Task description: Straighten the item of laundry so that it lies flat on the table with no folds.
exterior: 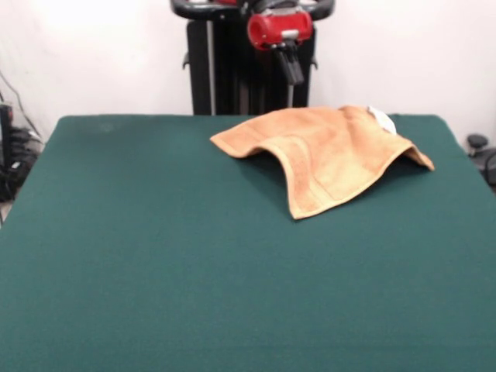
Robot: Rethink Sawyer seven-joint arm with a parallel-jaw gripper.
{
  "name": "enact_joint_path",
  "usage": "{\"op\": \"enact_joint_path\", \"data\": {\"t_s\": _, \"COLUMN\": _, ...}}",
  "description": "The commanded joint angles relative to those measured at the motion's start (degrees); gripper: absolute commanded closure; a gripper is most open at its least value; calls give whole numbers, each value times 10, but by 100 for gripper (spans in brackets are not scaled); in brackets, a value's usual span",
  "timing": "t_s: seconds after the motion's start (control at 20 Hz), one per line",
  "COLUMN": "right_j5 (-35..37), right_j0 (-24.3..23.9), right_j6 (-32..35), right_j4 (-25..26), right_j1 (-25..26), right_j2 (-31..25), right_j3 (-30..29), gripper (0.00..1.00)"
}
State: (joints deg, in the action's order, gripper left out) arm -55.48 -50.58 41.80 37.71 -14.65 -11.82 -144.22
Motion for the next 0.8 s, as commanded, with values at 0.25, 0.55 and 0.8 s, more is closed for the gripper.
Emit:
{"op": "enact_joint_path", "data": {"t_s": 0.25, "right_j5": 21, "right_j0": 26, "right_j6": 192, "right_j4": 7, "right_j1": 35, "right_j2": -53, "right_j3": 119, "gripper": 100}}
{"op": "enact_joint_path", "data": {"t_s": 0.55, "right_j5": 57, "right_j0": 38, "right_j6": 189, "right_j4": 17, "right_j1": 56, "right_j2": -55, "right_j3": 156, "gripper": 100}}
{"op": "enact_joint_path", "data": {"t_s": 0.8, "right_j5": 83, "right_j0": 38, "right_j6": 185, "right_j4": 49, "right_j1": 70, "right_j2": -57, "right_j3": 196, "gripper": 100}}
